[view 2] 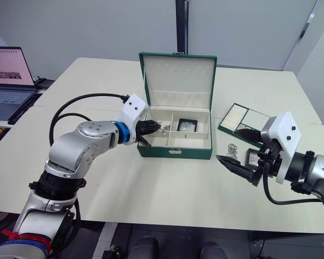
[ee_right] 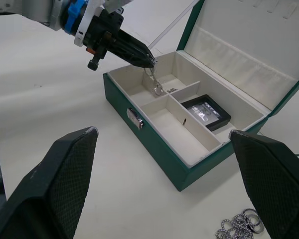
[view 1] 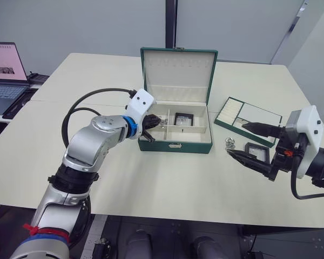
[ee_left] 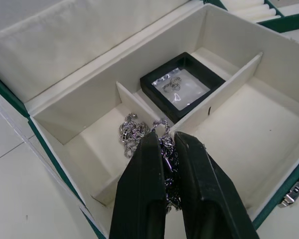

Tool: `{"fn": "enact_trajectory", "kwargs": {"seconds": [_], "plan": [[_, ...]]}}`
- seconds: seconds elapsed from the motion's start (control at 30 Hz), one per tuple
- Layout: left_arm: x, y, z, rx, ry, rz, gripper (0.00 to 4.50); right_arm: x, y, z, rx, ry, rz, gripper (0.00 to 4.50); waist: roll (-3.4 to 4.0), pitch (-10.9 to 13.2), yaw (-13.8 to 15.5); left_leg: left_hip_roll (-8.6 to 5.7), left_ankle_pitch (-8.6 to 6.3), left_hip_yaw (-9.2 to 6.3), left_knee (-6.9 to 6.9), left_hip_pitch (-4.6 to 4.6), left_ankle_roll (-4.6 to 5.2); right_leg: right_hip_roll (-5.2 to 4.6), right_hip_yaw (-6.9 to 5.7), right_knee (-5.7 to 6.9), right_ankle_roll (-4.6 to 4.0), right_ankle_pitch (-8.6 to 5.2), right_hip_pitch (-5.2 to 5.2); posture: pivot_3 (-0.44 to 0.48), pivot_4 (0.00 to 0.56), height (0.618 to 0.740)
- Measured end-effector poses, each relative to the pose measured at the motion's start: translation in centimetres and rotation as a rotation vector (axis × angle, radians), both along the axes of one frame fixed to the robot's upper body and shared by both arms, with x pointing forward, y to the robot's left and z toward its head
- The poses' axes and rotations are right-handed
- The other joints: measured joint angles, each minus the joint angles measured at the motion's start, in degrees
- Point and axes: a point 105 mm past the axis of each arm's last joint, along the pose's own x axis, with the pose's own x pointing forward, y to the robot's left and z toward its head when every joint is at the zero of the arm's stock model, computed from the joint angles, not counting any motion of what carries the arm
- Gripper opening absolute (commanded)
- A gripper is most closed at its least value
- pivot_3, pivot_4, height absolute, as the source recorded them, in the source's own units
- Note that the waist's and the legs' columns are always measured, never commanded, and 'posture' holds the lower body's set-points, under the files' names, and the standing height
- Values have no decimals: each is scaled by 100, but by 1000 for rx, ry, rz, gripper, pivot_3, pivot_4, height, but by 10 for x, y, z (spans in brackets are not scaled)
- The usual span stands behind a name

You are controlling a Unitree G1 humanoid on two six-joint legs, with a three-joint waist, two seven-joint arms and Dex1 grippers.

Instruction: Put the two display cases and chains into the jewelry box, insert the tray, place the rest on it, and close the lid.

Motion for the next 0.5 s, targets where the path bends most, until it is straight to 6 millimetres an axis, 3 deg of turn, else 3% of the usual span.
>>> {"fn": "enact_trajectory", "kwargs": {"seconds": [0.23, 0.47, 0.5], "plan": [[2, -1, -17, 21, 24, -5, 72, 1, 2, 0, -12, -5, 8, 4500, 0, 0, -2, 0, 0, 0, 0, 0, 0, 0, 0, 1, 0, 0, 0, 0, 150, 726], [1, -1, -20, 32, 33, -14, 72, 2, 4, 2, -14, -14, 15, 4500, 0, 0, 0, 0, 0, 0, 0, 0, 0, 0, -1, 1, 0, 0, 0, 0, 150, 726], [1, -1, -20, 31, 37, -17, 421, 2, 4, 2, -14, -14, 15, 4500, 0, 0, -1, 0, 0, -1, 0, 0, 0, 0, -1, 1, 0, 0, 0, 0, 150, 726]]}}
